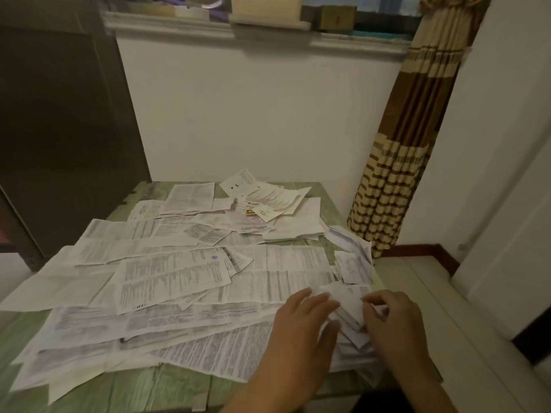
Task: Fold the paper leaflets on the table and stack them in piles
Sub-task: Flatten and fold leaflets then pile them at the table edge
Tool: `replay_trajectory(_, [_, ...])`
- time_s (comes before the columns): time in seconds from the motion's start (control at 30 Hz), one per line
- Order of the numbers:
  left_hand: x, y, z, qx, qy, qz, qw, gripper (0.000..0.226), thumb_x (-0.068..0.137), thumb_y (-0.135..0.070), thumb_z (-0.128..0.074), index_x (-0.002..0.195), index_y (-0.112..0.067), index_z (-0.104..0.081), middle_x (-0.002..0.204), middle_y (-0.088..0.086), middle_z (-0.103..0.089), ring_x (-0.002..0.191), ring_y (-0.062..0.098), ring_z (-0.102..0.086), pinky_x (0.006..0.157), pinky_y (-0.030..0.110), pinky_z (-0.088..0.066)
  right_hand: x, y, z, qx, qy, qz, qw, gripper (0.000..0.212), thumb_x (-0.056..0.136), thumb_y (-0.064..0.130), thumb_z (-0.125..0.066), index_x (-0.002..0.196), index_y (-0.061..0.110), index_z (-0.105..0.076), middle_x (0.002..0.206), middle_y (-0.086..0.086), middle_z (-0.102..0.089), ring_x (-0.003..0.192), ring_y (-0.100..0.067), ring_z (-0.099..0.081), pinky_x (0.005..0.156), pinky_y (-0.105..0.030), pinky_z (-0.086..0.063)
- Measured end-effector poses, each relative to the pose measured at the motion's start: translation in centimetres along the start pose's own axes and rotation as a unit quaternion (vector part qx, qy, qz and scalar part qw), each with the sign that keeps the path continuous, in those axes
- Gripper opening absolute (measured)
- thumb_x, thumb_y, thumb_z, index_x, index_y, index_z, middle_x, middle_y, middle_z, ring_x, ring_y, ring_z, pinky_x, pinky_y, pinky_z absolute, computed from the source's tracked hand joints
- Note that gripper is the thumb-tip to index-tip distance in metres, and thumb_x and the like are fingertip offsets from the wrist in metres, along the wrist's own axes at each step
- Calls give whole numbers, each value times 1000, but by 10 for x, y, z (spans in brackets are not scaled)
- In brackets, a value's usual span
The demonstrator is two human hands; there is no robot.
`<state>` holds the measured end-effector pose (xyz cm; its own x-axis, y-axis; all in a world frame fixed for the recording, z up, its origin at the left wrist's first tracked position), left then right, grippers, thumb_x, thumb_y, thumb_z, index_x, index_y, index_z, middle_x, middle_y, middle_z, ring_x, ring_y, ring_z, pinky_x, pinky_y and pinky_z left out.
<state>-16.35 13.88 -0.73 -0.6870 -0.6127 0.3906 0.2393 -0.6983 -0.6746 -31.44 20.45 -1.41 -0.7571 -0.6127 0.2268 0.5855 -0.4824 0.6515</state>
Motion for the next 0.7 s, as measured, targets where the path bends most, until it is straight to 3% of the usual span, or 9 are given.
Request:
replay_trajectory(0.1, [7,-6,-17,78,22,-22,997,53,92,-53,-26,125,-27,-57,135,-8,-54,133,14,-36,107,39,-26,2,4,5,42,-7,3,999,8,88,12,-60,88,20,-62,96,-2,-58,96,-19,-52,77,-26,-41])
replay_trajectory(0.2, [11,-9,-21,130,33,-27,991,42,92,-44,-32,122,-27,-57,132,-6,-56,128,20,-46,100,38,-37,5,14,13,86,-15,21,996,9,89,12,-59,88,21,-61,94,1,-57,94,-17,-52,77,-26,-41])
replay_trajectory(0.3, [10,-8,-17,104,10,-36,994,62,94,-56,-15,129,-23,-53,142,-4,-46,137,18,-30,109,43,-26,9,20,21,104,-19,36,994,9,89,12,-59,90,20,-61,94,2,-57,94,-15,-53,81,-29,-44])
replay_trajectory(0.4, [6,9,-6,76,20,19,997,88,80,-73,4,141,-26,-39,151,-11,-26,138,2,-4,114,21,-5,11,19,23,113,-11,35,993,8,89,12,-59,91,19,-62,94,1,-60,92,-13,-53,77,-24,-42])
replay_trajectory(0.47, [5,23,7,98,30,43,994,74,87,-67,-5,144,-28,-30,153,-14,-17,139,-1,5,109,11,8,11,17,27,122,-15,33,992,8,89,12,-59,89,20,-61,93,1,-60,89,-11,-53,70,-18,-38])
replay_trajectory(0.53, [5,39,20,146,39,63,987,49,98,-46,-27,144,-28,-29,155,-10,-14,143,6,3,112,16,6,8,20,30,121,-24,41,991,10,89,12,-59,87,21,-60,91,3,-59,88,-11,-52,68,-18,-36])
replay_trajectory(0.6, [5,54,29,203,67,86,973,46,100,-36,-33,146,-28,-25,157,-6,-9,145,12,4,116,25,4,3,32,28,115,-29,66,991,11,89,11,-59,86,22,-59,89,5,-57,89,-12,-52,74,-21,-37])
replay_trajectory(0.7, [6,78,35,238,105,135,956,56,99,-40,-35,149,-27,-12,158,-2,-2,145,16,4,117,31,4,-10,57,16,116,-18,113,987,13,89,8,-59,84,21,-59,86,6,-56,86,-10,-51,76,-16,-36])
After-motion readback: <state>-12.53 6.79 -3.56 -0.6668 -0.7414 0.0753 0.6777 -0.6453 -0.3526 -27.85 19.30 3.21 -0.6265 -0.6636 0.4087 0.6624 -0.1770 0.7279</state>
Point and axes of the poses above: each hand's wrist, its own x-axis towards the middle knuckle, its own z-axis out of the back of the hand, y = z × x, the point moved 10 cm from there along x, towards the middle knuckle
